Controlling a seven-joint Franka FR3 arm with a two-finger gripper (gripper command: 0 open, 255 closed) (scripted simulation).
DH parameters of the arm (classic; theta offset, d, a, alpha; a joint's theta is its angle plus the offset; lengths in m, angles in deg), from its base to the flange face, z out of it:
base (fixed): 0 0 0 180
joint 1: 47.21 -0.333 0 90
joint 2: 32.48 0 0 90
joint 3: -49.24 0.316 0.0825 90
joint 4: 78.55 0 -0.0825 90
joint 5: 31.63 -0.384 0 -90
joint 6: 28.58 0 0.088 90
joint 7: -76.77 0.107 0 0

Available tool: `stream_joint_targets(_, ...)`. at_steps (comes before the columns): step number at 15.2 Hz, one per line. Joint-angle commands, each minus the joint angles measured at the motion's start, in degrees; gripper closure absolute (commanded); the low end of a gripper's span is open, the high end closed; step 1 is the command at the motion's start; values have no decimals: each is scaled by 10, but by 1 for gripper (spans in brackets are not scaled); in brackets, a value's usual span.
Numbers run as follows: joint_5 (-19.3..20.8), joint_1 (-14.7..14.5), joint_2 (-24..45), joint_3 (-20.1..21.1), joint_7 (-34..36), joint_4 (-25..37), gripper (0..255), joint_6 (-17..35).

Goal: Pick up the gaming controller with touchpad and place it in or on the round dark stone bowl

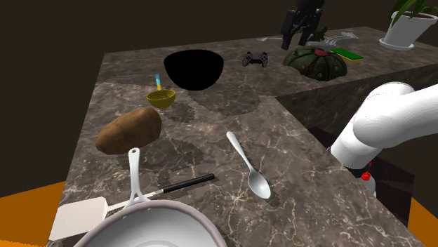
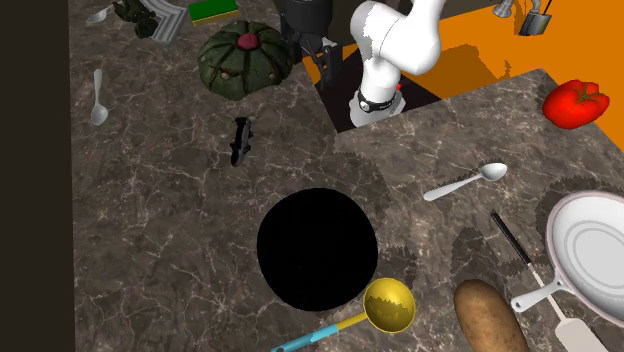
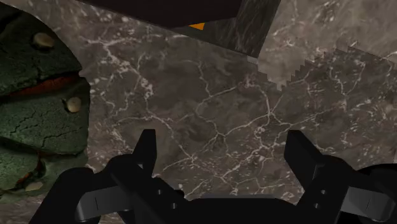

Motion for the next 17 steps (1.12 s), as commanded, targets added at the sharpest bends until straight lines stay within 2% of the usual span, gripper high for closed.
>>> stream_joint_targets(1, 0, 0, 0, 0, 0, 0, 0, 0)
stream_joint_targets(7, 29, -1, 120, -34, -63, 39, 0, 80)
stream_joint_targets(13, 42, -5, 249, -64, -123, 106, 0, 142)
stream_joint_targets(17, 43, -5, 264, -67, -129, 92, 0, 170)
